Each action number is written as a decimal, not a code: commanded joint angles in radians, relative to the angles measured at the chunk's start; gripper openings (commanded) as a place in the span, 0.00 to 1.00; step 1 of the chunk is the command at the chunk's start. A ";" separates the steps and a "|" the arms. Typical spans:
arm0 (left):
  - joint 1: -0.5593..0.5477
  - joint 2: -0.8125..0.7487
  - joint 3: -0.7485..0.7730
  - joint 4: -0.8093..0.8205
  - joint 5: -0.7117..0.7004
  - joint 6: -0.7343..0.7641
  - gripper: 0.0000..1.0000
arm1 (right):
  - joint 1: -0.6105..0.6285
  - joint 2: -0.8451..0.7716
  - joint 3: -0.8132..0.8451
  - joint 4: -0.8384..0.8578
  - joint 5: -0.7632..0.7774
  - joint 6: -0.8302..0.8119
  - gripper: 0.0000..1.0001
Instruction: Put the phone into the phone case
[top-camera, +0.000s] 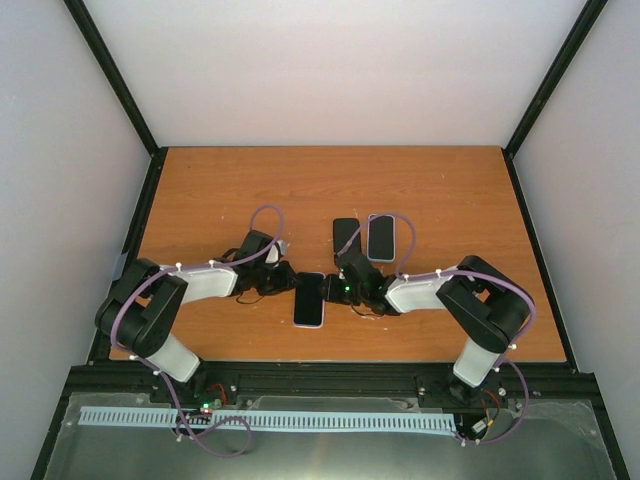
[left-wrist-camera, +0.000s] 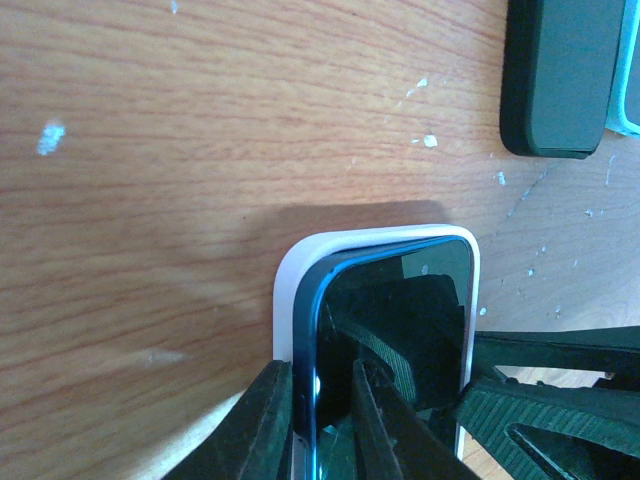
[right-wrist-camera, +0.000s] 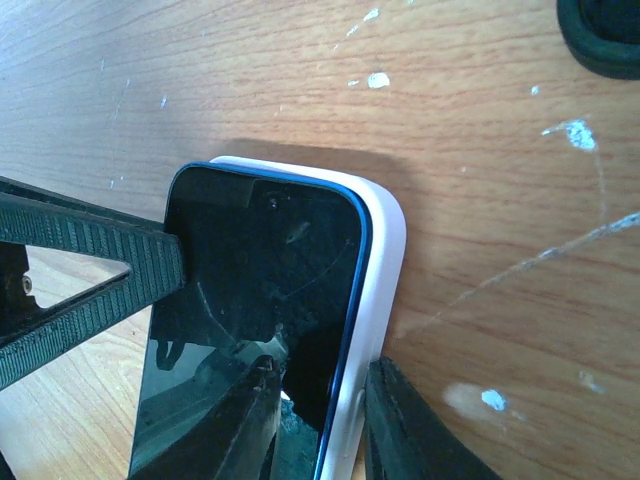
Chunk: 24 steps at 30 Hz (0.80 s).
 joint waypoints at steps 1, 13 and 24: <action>-0.038 0.020 0.028 0.062 0.089 -0.004 0.17 | -0.003 0.013 0.031 0.072 -0.023 -0.030 0.24; -0.053 -0.124 -0.022 -0.044 -0.024 -0.084 0.43 | -0.022 -0.070 0.014 -0.081 -0.019 0.001 0.30; -0.053 -0.097 -0.056 -0.054 -0.033 -0.045 0.36 | 0.003 -0.119 -0.086 -0.033 -0.028 0.112 0.36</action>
